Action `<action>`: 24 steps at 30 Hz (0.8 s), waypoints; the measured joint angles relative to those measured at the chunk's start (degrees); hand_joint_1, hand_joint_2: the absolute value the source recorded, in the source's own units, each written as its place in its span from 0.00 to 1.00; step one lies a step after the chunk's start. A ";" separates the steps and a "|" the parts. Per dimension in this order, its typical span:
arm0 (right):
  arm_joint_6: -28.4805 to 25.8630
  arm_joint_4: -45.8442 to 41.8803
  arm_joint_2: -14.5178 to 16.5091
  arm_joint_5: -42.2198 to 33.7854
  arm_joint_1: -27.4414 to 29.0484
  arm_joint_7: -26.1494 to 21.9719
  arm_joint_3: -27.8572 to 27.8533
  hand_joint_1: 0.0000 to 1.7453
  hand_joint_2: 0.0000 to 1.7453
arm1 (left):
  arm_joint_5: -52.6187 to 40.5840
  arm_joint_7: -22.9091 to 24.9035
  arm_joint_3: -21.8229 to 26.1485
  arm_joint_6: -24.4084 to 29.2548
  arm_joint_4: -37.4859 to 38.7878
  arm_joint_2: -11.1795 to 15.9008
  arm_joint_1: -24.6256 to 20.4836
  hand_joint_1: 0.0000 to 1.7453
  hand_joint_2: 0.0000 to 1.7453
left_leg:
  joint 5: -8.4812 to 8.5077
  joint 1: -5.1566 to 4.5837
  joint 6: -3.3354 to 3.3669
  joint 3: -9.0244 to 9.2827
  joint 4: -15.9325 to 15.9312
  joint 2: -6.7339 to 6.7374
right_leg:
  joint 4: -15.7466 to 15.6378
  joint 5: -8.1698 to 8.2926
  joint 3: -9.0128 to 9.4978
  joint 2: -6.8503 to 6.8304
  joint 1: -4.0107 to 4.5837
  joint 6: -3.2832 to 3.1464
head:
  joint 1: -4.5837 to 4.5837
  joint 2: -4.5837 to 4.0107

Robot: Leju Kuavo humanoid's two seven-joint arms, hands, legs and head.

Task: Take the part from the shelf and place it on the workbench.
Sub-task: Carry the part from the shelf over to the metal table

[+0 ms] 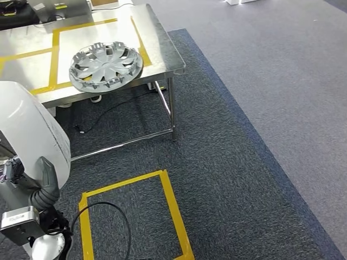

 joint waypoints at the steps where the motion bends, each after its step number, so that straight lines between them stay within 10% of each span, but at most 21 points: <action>1: 0.03 0.00 0.00 0.01 -0.02 -0.08 -0.01 0.00 1.00 | 0.01 0.08 0.00 0.00 0.08 0.00 0.00 1.00 1.00 | 1.16 0.02 0.03 0.46 -0.92 0.15 | 0.00 -0.12 0.16 -0.60 0.01 0.03 | -0.01 0.00; 4: 0.08 0.00 0.03 0.07 -0.06 -0.18 0.00 0.00 1.00 | 0.01 0.32 -0.01 0.00 0.15 0.01 -0.08 1.00 1.00 | 6.41 -0.40 0.84 5.83 -11.71 2.59 | 0.05 -0.71 0.93 -2.07 0.23 0.42 | -0.02 0.00; 8: 0.10 0.00 0.08 0.11 -0.15 -0.25 0.00 0.00 1.00 | -0.11 0.56 -0.01 0.00 0.17 0.05 -0.14 1.00 1.00 | 6.89 -0.99 1.99 7.51 -15.98 3.20 | -0.09 -1.26 1.37 -4.05 0.62 1.55 | 0.08 0.00; 11: 0.10 0.00 0.09 0.08 -0.33 -0.29 0.01 0.00 1.00 | -0.40 0.64 0.02 0.00 0.17 0.02 -0.20 1.00 1.00 | 7.27 -0.47 2.88 7.68 -16.62 1.64 | 2.99 -3.67 0.08 -1.44 0.43 2.38 | 0.32 0.00; 15: 0.19 0.00 0.09 -0.13 -0.10 -0.33 -0.01 0.00 1.00 | -0.47 0.67 -0.02 0.00 0.38 -0.07 -0.17 1.00 1.00 | 7.29 -0.36 3.28 7.59 -16.63 -0.66 | 16.22 -8.62 -6.93 1.29 0.38 2.68 | 0.58 0.00; 20: 0.21 0.01 0.09 -0.14 0.00 -0.32 -0.02 0.00 1.00 | -0.48 0.68 -0.03 0.00 0.58 -0.14 -0.20 1.00 1.00 | 7.13 -0.38 2.73 7.37 -15.93 -4.28 | 2.93 -0.42 -1.84 4.83 0.04 2.25 | 0.56 0.00; 24: 0.19 0.00 0.13 -0.15 -0.13 -0.33 -0.03 0.00 1.00 | -0.49 0.71 -0.04 0.00 0.66 -0.19 -0.15 1.00 1.00 | 7.42 -0.11 1.43 6.65 -15.67 -6.21 | 0.81 -0.21 -0.48 4.72 0.04 1.28 | 0.51 0.00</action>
